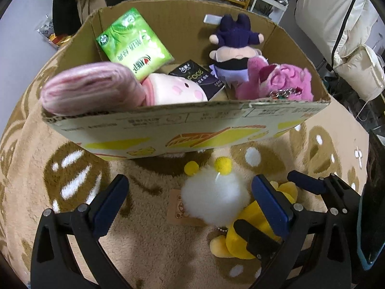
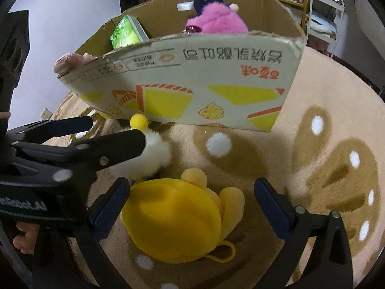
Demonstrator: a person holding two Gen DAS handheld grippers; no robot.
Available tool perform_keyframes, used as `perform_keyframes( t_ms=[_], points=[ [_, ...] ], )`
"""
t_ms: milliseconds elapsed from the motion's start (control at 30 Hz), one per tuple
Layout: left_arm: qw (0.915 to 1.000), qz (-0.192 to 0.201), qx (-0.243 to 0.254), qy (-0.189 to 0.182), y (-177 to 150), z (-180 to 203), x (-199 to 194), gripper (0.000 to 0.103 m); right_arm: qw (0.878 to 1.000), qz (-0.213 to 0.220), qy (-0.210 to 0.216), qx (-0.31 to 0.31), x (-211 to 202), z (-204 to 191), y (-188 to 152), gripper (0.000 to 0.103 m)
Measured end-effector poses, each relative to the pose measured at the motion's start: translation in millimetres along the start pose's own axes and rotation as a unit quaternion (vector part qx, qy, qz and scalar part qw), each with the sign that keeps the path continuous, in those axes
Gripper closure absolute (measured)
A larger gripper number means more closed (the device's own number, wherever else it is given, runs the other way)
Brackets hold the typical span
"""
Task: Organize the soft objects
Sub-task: 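Lower both tools toward the white pompom keychain and yellow plush, then grasp the white pompom keychain with the left tool while the right tool grasps the yellow plush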
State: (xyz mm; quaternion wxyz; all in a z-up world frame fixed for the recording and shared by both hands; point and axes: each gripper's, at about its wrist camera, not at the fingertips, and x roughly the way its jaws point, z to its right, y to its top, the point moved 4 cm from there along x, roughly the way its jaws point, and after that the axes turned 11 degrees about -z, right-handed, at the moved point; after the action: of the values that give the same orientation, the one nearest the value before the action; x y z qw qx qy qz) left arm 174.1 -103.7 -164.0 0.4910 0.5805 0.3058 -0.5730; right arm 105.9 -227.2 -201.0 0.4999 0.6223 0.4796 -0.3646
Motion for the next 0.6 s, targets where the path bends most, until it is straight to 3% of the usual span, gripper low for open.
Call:
perform_keyframes(
  t_ms=[333,433,600],
  points=[
    [0.9993,-0.030,0.001,0.022,-2.9,1.3,22.1,0.003,1.000,-0.014,0.010,0.005,8.6,-4.2,-7.7,0.000],
    [0.9987,-0.044,0.003,0.024,-3.9,4.5,30.3,0.011,1.000,-0.017,0.011,0.005,10.5,-3.4,-6.4,0.000],
    [0.9987,-0.044,0.000,0.026,-3.8,6.9,35.6,0.015,1.000,-0.021,0.009,0.003,16.4,-7.5,-3.6,0.000]
  ],
)
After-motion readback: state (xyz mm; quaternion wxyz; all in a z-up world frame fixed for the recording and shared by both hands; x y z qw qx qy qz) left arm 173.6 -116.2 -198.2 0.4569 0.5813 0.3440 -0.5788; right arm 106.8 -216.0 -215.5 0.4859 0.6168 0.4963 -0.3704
